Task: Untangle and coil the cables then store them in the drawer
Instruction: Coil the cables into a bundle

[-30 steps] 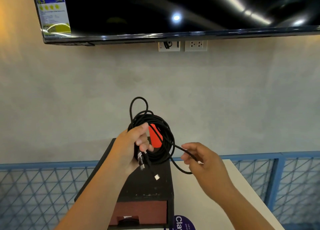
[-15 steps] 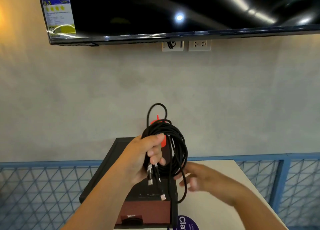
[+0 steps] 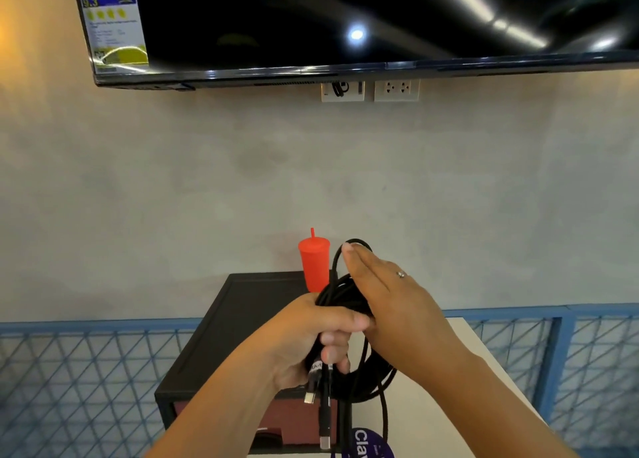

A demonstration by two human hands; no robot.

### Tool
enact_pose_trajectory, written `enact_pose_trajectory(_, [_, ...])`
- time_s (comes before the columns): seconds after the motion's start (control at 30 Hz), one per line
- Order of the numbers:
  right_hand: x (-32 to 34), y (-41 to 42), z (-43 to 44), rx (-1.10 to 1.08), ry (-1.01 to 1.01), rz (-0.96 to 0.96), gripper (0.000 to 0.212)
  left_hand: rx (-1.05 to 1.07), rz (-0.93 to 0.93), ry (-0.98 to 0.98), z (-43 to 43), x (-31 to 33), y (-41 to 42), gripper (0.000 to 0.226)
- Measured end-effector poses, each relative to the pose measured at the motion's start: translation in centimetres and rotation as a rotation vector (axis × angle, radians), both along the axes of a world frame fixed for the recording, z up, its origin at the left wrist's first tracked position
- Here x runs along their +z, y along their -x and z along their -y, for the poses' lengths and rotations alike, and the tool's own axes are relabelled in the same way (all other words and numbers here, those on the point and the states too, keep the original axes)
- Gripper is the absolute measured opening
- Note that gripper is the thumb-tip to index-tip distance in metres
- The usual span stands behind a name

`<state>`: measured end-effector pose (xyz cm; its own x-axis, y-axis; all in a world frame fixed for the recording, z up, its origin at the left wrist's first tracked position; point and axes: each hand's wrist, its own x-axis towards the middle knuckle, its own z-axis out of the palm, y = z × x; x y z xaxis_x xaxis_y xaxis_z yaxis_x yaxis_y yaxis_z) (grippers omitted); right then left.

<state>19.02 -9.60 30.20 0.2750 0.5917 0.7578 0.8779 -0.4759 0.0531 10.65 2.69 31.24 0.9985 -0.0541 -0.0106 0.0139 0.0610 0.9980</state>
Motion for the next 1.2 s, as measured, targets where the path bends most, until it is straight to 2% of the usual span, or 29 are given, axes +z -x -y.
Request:
enact_pose_trajectory(0.07, [0.3, 0.4, 0.0, -0.006, 0.007, -0.128, 0.069, -0.039, 0.0, -0.085, -0.2, 0.2, 0.2, 0.026])
enact_pose_trajectory(0.17, [0.7, 0.5, 0.3, 0.124, -0.01, -0.464, 0.043, -0.066, 0.005, -0.184, -0.3, 0.5, 0.4, 0.025])
enact_pose_trajectory(0.3, [1.1, 0.0, 0.4, 0.213, -0.04, -0.73, 0.007, 0.026, 0.048, -0.39, 0.0, 0.8, 0.4, 0.017])
enact_pose_trajectory(0.4, [0.3, -0.7, 0.4, 0.218, -0.066, -0.915, 0.025, 0.232, 0.104, -0.568, 0.2, 0.4, -0.2, 0.015])
enact_pose_trajectory(0.47, [-0.3, -0.7, 0.6, 0.247, -0.125, -1.062, 0.021, 0.362, 0.172, -0.605, 0.3, 0.0, -0.5, 0.017])
enact_pose_trajectory(0.57, [-1.3, -0.5, 1.1, 0.422, -0.242, -1.299, 0.019, 0.338, 0.217, -0.572, 0.2, -0.9, -0.6, 0.019])
enact_pose_trajectory(0.63, [-2.1, -0.2, 1.4, 0.532, -0.244, -1.437, 0.032, 0.262, 0.184, -0.532, 0.0, -1.6, -0.4, 0.016])
enact_pose_trajectory(0.77, [-5.0, 0.6, 1.5, 0.641, -0.402, -1.66, 0.045, 0.248, 0.07, -0.258, -0.3, -4.2, -0.4, 0.012])
enact_pose_trajectory(0.87, [-7.5, 1.9, 1.5, 0.583, -0.598, -1.727, 0.031, 0.367, -0.038, 0.006, 0.0, -6.6, -0.5, 0.014])
enact_pose_trajectory(1.03, [-11.6, 3.2, 2.0, 0.485, -0.787, -1.892, 0.021, 0.402, -0.133, 0.154, 1.3, -11.1, -0.3, 0.015])
enact_pose_trajectory(1.13, [-14.4, 3.3, 2.6, 0.442, -0.801, -2.035, 0.031, 0.407, -0.224, 0.255, 2.2, -13.9, 0.0, 0.02])
enact_pose_trajectory(1.2, [-16.6, 3.1, 3.1, 0.331, -0.79, -2.092, 0.033, 0.423, -0.29, 0.292, 3.1, -16.1, 0.1, 0.017])
